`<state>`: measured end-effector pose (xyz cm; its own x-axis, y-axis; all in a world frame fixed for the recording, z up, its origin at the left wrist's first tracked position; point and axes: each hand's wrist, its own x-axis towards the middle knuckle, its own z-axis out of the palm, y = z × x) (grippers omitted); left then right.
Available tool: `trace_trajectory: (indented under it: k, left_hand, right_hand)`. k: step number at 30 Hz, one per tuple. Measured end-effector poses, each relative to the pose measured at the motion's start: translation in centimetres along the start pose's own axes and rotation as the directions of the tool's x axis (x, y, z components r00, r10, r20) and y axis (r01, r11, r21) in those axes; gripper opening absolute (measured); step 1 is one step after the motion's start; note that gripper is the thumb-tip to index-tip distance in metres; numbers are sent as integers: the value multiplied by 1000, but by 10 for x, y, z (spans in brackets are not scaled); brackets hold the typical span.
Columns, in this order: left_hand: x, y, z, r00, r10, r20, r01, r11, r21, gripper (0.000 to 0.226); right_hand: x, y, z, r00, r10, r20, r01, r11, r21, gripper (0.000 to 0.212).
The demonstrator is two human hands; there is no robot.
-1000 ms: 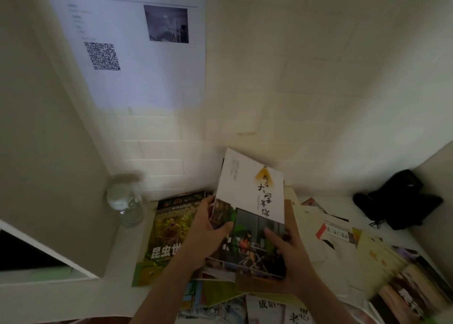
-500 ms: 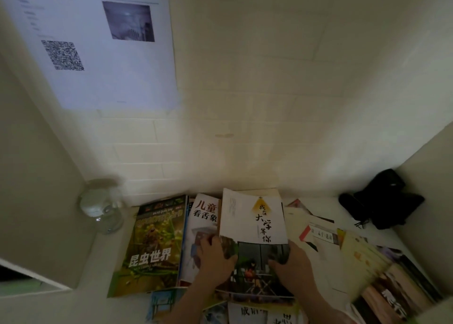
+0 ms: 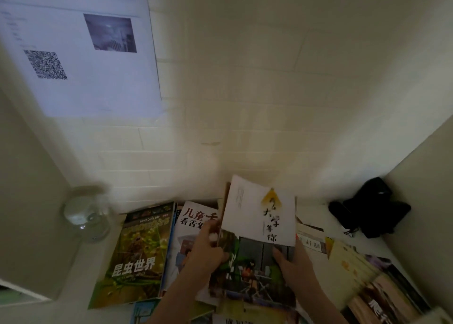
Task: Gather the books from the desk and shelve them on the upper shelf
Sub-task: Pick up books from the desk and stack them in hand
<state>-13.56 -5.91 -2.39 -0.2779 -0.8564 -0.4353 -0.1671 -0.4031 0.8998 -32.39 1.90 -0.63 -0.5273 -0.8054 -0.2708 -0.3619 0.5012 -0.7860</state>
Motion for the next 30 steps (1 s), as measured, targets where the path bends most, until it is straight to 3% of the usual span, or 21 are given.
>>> trace_trajectory:
  k: [3, 5, 8, 11, 16, 25, 30]
  left_hand:
    - [6, 32, 3, 923, 382, 51, -385, 922, 50, 73]
    - [20, 42, 10, 889, 456, 48, -458, 883, 99, 70]
    - [31, 33, 18, 885, 465, 15, -465, 883, 57, 64]
    - [34, 8, 22, 900, 435, 8, -435, 900, 24, 69]
    - [37, 4, 26, 930, 367, -14, -367, 930, -19, 69]
    - [46, 3, 27, 927, 370, -67, -368, 929, 47, 53]
    - [15, 34, 4, 879, 451, -157, -453, 891, 21, 54]
  right_hand:
    - [14, -8, -11, 971, -201, -129, 209, 976, 54, 47]
    - [20, -14, -15, 947, -278, -161, 291, 954, 65, 57]
    - [23, -7, -9, 928, -339, -156, 356, 930, 91, 65]
    - [22, 6, 4, 939, -298, -173, 327, 931, 166, 57]
    - [24, 4, 13, 937, -279, -210, 317, 932, 177, 61]
    - [28, 7, 20, 951, -186, -248, 231, 959, 164, 54]
    - [5, -32, 12, 912, -312, -264, 351, 930, 113, 44]
